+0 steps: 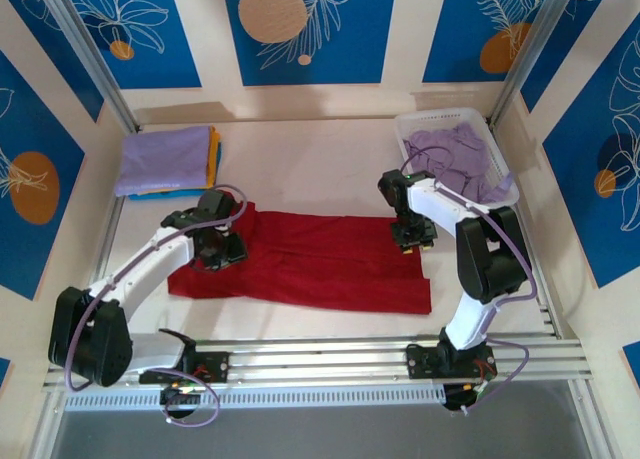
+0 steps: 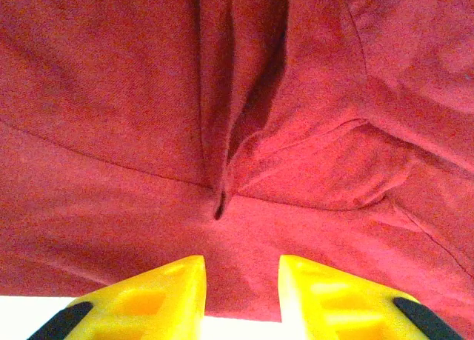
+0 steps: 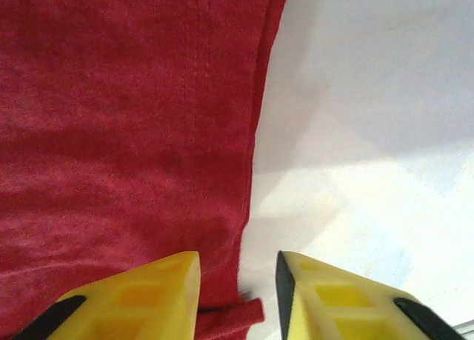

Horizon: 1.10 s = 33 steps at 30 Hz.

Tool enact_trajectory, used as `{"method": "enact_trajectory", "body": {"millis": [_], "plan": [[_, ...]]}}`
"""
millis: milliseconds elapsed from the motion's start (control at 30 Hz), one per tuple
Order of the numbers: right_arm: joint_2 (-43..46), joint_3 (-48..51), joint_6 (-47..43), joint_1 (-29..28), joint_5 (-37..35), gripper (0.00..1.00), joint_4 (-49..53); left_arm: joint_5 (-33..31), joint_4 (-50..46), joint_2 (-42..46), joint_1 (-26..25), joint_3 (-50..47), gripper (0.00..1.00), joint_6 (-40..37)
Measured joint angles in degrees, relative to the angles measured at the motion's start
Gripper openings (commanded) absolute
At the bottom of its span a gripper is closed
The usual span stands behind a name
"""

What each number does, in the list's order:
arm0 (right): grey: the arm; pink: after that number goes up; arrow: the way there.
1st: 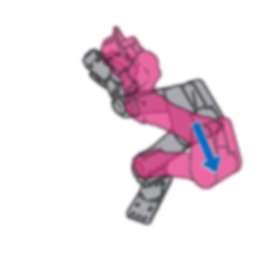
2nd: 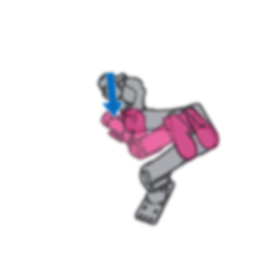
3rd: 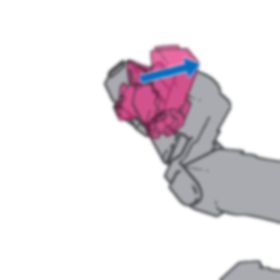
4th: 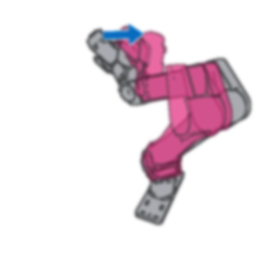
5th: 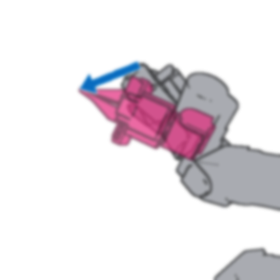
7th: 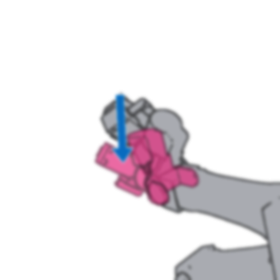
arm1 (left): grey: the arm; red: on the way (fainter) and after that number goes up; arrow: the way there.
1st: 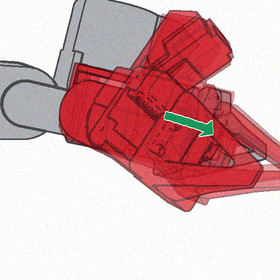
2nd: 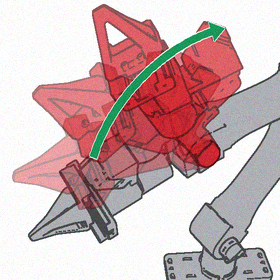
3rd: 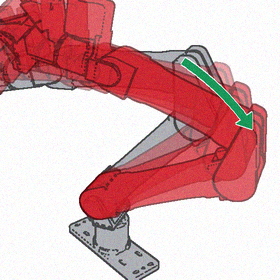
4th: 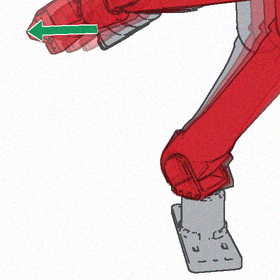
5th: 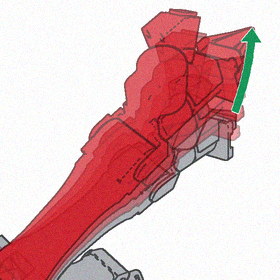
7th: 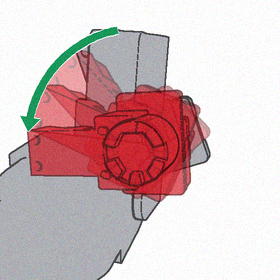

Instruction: Fold and stack the t-shirts

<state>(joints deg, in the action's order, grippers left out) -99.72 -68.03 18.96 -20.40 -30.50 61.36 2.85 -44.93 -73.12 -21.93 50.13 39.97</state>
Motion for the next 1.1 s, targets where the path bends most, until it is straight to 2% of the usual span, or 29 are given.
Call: {"method": "enact_trajectory", "body": {"millis": [200, 467, 700, 1100], "plan": [[5.5, -1.2, 1.4, -3.1, 0.8, 0.39, 3.0, -1.0, -1.5, 2.2, 0.0, 0.4, 0.39, -0.1], [11.0, -3.2, 4.5, -6.8, 7.7, 0.39, -0.4, -0.8, -2.4, -0.6, 2.7, 6.3, 0.46, -3.2], [9.3, -3.3, 8.5, -9.7, 15.0, 0.38, -5.7, -0.2, -2.6, -10.6, 6.3, 16.2, 0.47, -8.4], [3.9, -5.9, 10.4, -12.2, 19.7, 0.37, -7.8, -2.2, -3.5, -30.3, 6.4, 34.9, 0.42, -16.6]]}}
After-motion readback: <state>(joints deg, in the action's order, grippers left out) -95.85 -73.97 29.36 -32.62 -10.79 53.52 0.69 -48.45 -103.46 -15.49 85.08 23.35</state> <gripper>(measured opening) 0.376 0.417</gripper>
